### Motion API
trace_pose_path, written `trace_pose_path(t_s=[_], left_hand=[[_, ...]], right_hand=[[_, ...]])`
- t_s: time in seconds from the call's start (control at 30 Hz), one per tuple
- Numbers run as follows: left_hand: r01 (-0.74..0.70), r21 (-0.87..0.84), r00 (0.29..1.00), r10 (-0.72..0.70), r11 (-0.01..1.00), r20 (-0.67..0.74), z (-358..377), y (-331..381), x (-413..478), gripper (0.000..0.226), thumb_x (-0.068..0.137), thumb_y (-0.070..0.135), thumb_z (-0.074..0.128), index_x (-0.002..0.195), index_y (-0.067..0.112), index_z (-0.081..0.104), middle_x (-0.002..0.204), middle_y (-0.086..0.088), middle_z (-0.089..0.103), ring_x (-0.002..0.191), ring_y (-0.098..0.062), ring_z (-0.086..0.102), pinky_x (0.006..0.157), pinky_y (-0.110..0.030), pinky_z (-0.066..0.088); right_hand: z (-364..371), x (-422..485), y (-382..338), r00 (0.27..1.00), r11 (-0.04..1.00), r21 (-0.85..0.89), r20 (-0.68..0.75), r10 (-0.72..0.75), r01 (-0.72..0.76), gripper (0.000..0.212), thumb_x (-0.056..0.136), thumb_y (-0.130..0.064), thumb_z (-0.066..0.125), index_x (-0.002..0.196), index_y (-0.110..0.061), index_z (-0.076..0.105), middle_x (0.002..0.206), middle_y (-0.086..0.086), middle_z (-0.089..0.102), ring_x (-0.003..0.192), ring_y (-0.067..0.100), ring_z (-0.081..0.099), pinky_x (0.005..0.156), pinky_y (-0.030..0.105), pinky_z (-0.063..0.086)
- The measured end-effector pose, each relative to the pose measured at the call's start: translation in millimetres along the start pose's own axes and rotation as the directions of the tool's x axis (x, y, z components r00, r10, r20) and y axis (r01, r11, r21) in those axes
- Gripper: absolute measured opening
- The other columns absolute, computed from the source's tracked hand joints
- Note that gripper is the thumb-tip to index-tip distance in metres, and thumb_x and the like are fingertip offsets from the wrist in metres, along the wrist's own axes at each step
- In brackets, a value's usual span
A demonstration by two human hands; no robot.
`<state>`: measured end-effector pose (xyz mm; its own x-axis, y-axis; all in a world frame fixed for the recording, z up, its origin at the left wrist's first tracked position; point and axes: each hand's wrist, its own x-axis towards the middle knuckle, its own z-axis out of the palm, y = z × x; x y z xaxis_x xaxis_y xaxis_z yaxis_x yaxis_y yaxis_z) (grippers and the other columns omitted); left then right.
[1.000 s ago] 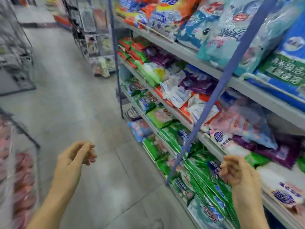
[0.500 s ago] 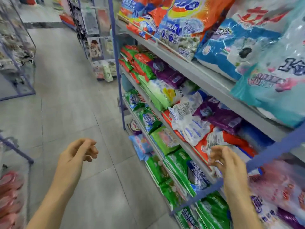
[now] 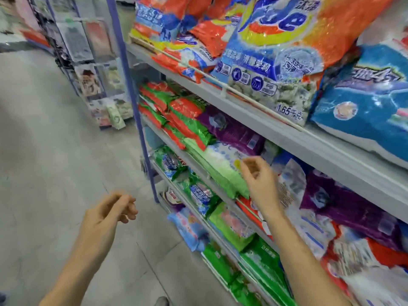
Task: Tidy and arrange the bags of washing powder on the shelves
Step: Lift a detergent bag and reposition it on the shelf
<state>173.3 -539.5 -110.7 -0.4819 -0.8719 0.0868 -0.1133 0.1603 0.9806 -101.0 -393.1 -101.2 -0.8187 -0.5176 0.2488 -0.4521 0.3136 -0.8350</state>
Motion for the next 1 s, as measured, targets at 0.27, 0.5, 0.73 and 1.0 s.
trace_pose_path(t_s=[0.27,0.5,0.73,1.0], left_hand=[[-0.018,-0.036,0.990,0.023,0.999,0.142,-34,-12,100,0.024,0.082,0.039,0.049,0.078,0.024,0.068,0.067,-0.006,0.063,0.061,-0.015,0.058,0.055,-0.023,0.045],[0.025,-0.040,0.977,-0.016,0.999,0.215,-31,-36,140,0.027,0.092,0.015,0.047,0.072,0.014,0.066,0.063,-0.011,0.063,0.055,-0.015,0.056,0.053,-0.024,0.043],[0.063,-0.093,0.958,-0.034,0.994,0.284,-17,-43,161,0.027,0.094,0.005,0.045,0.076,0.001,0.064,0.061,-0.013,0.062,0.053,-0.015,0.054,0.050,-0.020,0.042],[-0.037,-0.091,0.850,0.079,0.995,0.521,33,-31,174,0.020,0.089,0.039,0.053,0.079,0.030,0.067,0.075,-0.010,0.066,0.063,-0.011,0.060,0.059,-0.022,0.046]], right_hand=[[96,121,-7,0.999,0.877,-0.479,-0.020,-0.051,0.035,0.059,0.093,-0.035,0.054,0.142,-0.008,0.036,0.141,0.017,0.045,0.129,0.030,0.042,0.103,0.038,0.035],[119,155,11,0.999,0.657,-0.754,-0.016,-0.034,0.011,0.071,0.088,-0.058,0.047,0.147,-0.024,0.026,0.149,0.004,0.036,0.136,0.023,0.034,0.109,0.042,0.031],[108,155,2,0.991,0.637,-0.770,-0.061,-0.116,0.027,0.041,0.100,-0.035,0.037,0.136,-0.020,0.046,0.140,0.005,0.050,0.128,0.024,0.044,0.100,0.038,0.038],[61,85,-14,0.972,0.968,-0.244,-0.204,-0.114,0.062,0.031,0.089,-0.017,0.047,0.112,-0.007,0.066,0.095,0.000,0.071,0.089,0.022,0.066,0.079,0.025,0.043]])
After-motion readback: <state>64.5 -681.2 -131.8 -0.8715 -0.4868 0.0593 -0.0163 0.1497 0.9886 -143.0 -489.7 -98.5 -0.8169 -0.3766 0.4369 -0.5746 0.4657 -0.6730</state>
